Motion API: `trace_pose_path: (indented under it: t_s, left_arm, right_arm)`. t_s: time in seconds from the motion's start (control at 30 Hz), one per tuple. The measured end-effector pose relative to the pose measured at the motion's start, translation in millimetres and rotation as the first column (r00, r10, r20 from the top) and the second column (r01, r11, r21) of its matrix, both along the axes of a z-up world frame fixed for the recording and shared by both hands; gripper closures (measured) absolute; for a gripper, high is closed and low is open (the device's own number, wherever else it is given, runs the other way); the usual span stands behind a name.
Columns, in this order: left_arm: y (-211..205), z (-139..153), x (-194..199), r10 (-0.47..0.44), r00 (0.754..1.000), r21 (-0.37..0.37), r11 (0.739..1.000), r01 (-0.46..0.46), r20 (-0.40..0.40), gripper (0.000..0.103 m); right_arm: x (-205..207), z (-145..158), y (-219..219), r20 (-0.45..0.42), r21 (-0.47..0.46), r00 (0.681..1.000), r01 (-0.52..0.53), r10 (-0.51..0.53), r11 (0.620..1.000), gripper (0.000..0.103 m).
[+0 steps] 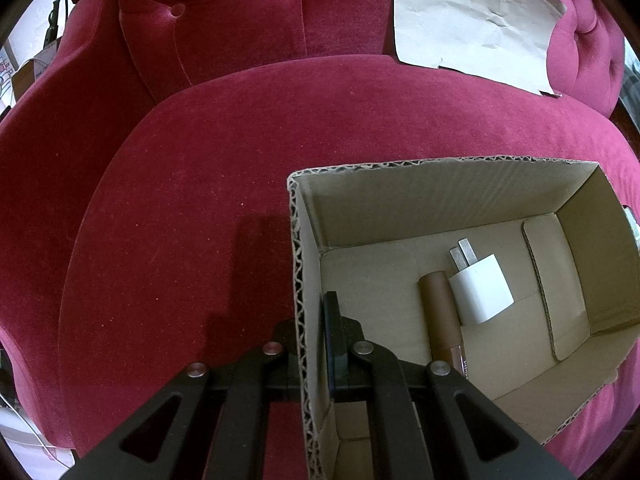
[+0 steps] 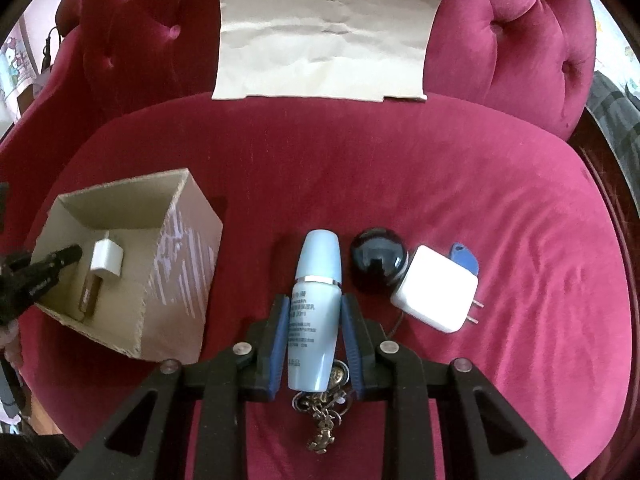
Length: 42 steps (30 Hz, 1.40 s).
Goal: Organize rigid objects
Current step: 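Grasp the light-blue lotion bottle with the right gripper, then carry the light-blue bottle into the box and open the right gripper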
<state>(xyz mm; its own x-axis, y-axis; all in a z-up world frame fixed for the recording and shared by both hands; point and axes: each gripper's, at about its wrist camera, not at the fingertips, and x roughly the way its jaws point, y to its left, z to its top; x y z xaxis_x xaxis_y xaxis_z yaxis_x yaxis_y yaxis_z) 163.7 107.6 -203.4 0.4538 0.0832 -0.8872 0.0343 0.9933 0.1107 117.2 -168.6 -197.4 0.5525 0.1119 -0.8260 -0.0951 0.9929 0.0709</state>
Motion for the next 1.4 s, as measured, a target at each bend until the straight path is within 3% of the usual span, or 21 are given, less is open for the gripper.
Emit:
trace_pose_path:
  t_s: [0.43,0.9,1.4]
  left_arm:
    - [0.0,0.0,-0.1,0.000,1.000,0.000,1.000,0.000,0.000,0.098]
    - [0.2,0.0,0.0,0.000,1.000,0.000,1.000,0.000,0.000,0.098]
    - [0.2,0.1,0.1,0.000,1.000,0.000,1.000,0.000,0.000,0.098]
  right_arm:
    - [0.6,30.4,17.0,0.071,-0.018,0.997,0.004,-0.003,1.000,0.076]
    - [2.9,61.9,44.9,0.120,0.023,0.992,-0.039,0.036,0.999,0.076]
    - [4.8,69.2,84.6,0.132,0.056,0.986,-0.111,0.103,0.992,0.076]
